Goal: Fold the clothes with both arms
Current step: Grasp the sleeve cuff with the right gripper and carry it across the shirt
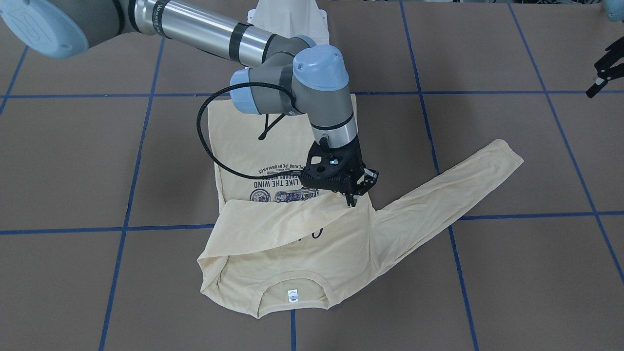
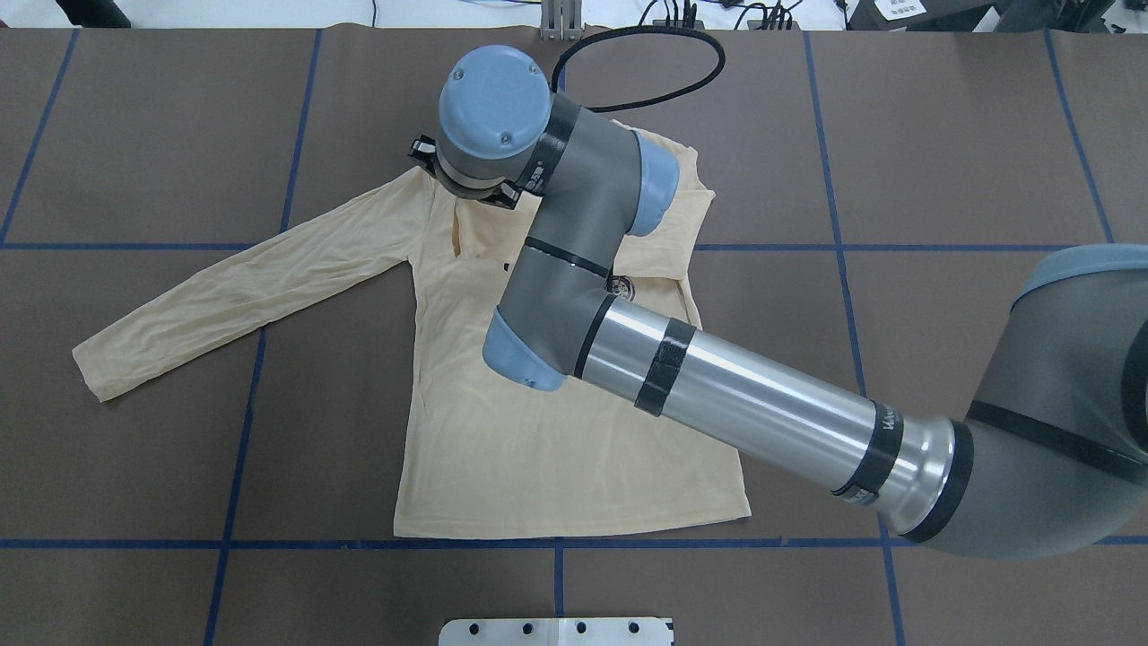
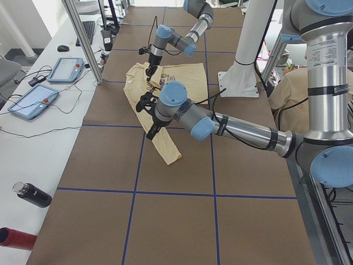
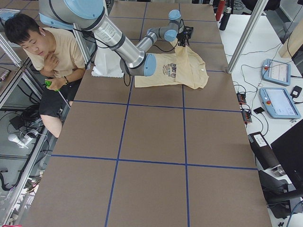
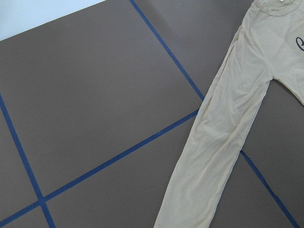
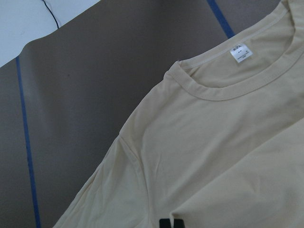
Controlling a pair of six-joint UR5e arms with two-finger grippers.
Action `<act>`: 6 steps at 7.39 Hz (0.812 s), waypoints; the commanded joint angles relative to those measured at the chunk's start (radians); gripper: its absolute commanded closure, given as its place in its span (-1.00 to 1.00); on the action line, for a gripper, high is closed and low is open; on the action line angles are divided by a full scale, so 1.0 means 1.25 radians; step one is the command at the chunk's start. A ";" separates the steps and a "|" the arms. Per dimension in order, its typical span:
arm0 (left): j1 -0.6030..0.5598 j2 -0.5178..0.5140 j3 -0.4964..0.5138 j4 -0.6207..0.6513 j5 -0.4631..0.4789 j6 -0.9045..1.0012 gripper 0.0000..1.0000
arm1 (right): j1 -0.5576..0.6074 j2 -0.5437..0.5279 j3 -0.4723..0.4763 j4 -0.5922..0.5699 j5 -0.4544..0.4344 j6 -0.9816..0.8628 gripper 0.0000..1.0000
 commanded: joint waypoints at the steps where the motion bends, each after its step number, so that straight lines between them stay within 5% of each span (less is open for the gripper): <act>1: 0.087 -0.045 0.068 -0.014 0.055 -0.142 -1.00 | -0.035 0.070 -0.083 0.022 -0.040 0.001 -0.98; 4: 0.244 -0.055 0.178 -0.188 0.197 -0.266 -0.98 | -0.038 0.079 -0.082 0.022 -0.048 0.001 -1.00; 6: 0.254 -0.022 0.233 -0.195 0.214 -0.253 -0.98 | -0.024 0.060 -0.076 0.020 -0.048 0.008 -1.00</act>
